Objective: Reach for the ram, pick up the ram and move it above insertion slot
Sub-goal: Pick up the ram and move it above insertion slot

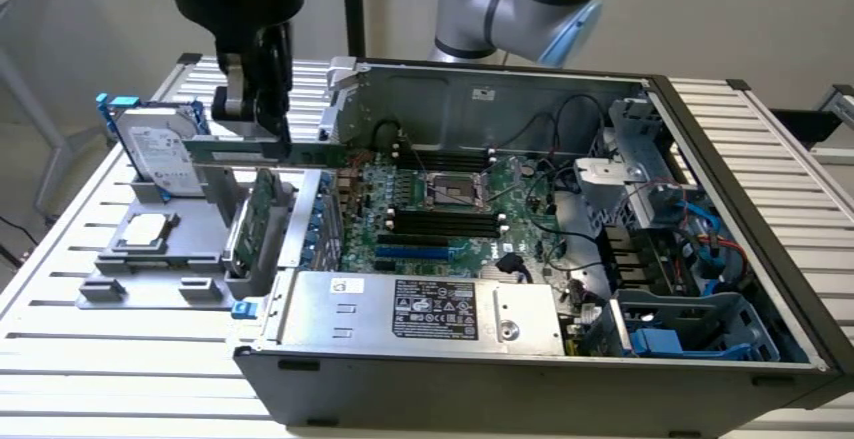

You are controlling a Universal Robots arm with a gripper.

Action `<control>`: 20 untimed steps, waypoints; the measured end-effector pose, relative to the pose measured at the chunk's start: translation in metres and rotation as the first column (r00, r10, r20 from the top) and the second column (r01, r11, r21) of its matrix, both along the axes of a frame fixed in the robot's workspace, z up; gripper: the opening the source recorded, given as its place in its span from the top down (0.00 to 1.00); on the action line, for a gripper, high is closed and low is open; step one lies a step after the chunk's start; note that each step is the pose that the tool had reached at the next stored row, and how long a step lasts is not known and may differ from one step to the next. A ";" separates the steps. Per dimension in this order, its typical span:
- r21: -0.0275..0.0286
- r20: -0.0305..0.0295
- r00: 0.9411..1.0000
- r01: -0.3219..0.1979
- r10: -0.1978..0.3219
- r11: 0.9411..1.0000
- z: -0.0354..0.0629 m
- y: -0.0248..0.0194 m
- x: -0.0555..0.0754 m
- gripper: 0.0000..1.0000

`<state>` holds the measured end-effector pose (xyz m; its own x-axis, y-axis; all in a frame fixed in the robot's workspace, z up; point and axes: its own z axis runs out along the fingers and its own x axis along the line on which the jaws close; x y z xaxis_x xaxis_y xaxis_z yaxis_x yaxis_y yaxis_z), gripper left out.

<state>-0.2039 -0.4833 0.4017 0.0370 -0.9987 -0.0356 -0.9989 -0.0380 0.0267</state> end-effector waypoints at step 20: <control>0.006 -0.001 1.000 0.000 0.000 1.000 -0.0122 0.0249 0.082 0.87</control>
<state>-0.1219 -0.4584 0.3895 0.0368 -0.9985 -0.0415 -0.9989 -0.0380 0.0275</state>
